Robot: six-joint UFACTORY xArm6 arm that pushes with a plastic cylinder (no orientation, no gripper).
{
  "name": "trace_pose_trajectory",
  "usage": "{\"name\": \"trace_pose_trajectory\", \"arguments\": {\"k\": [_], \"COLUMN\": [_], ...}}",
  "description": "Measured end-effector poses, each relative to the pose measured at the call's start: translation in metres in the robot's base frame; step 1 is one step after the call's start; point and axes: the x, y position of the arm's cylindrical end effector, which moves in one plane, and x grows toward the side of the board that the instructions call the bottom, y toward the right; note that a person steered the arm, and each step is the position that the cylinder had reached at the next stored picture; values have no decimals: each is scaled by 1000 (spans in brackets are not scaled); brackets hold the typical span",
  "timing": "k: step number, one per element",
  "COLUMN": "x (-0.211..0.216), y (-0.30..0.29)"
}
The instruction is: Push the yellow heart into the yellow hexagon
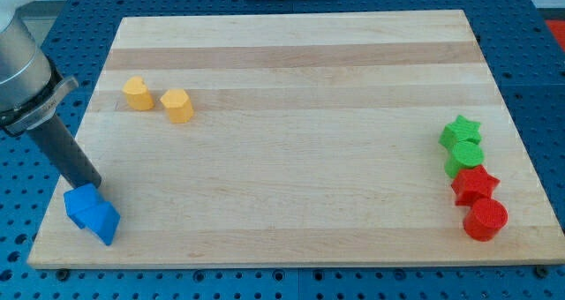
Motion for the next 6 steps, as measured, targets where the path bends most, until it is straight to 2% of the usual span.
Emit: {"name": "trace_pose_trajectory", "arguments": {"k": [1,3,4,5,6], "x": [6,-93,-146,-171,-160], "y": [-1,-27,-20,-8,33]}}
